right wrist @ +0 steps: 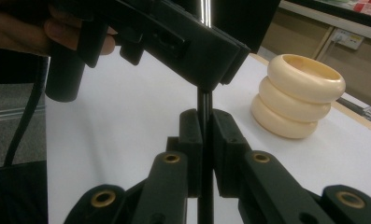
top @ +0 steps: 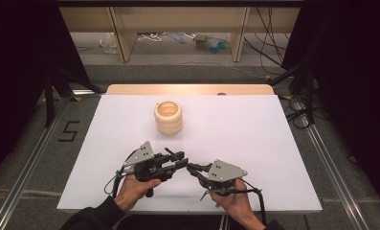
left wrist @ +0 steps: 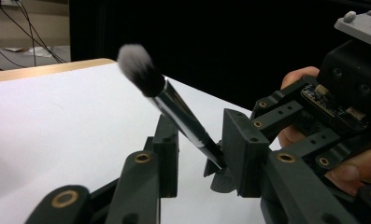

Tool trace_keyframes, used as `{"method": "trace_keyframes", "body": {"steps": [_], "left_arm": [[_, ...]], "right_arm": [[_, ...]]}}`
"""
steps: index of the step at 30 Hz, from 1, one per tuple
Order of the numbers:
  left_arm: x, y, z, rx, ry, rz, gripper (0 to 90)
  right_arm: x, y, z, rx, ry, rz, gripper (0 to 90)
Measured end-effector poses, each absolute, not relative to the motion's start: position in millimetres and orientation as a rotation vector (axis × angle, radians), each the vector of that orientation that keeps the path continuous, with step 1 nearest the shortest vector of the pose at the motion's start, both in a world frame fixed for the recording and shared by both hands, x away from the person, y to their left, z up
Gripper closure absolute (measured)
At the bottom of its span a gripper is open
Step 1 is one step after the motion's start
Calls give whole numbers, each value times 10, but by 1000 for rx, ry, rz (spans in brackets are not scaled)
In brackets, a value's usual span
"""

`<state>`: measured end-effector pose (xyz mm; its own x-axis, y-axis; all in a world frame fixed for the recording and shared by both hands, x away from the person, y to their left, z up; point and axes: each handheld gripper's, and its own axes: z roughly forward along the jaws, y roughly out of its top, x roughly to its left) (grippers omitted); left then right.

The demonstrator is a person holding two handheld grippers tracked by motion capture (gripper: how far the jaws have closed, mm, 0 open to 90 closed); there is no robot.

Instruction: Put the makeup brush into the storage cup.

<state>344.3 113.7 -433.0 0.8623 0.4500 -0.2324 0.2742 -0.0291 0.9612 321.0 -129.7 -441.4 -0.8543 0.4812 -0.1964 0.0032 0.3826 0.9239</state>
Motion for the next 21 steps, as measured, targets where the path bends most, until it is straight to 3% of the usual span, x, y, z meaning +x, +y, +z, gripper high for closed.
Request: {"method": "trace_keyframes", "body": {"steps": [13,21], "left_arm": [[3420,1118,-4331,1584,571,47,831],[3444,1168,-4329,1589,594,92,832]], "right_arm": [[3212,-1293,-4432,407,2224,1482,831],[3225,-1310,-4407,470,2243,1491,600]]}}
